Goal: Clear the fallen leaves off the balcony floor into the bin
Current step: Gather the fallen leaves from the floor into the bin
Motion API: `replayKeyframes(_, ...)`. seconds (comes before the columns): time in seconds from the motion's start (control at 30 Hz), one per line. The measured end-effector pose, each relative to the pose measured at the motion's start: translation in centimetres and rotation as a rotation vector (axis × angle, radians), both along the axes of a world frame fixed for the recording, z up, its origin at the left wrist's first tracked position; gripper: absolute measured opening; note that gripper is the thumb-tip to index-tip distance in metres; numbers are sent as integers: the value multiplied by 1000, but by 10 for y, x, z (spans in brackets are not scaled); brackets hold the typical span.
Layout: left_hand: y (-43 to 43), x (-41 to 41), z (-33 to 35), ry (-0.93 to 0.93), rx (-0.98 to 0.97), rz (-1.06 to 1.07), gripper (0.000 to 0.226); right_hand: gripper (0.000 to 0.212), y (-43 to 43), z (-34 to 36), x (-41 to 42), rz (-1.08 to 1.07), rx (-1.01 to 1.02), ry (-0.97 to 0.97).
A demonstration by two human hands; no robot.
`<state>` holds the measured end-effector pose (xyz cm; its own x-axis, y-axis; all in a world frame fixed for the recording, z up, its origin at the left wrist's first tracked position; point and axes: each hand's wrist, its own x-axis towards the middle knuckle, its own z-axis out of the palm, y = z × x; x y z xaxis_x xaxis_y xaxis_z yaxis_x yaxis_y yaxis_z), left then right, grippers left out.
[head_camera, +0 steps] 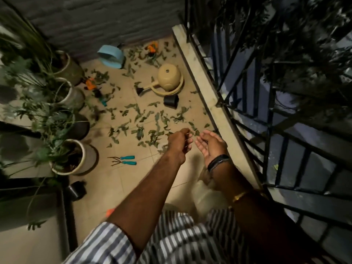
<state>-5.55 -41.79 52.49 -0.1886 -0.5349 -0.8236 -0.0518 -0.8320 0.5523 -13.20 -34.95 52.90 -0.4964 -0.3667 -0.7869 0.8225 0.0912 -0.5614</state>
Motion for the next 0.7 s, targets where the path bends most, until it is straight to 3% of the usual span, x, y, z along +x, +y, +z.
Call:
replayKeyframes(0.3,-74,-87,-25,-43,66,-35,16,38,-65,-42,-102,11,17,-14)
replayKeyframes(0.47,-119,-120,-57,-22,120,-116,17,33,-87,-75,-131,-47,129,114)
replayKeyframes(0.63,-155,-151,-119,-52,170,-152,18,13,-108,-137,-159,-54,169,85)
replayKeyframes(0.7,-162,-166,-160,-74,187,-151,15,20,-113,-175,-169,-38,195,105)
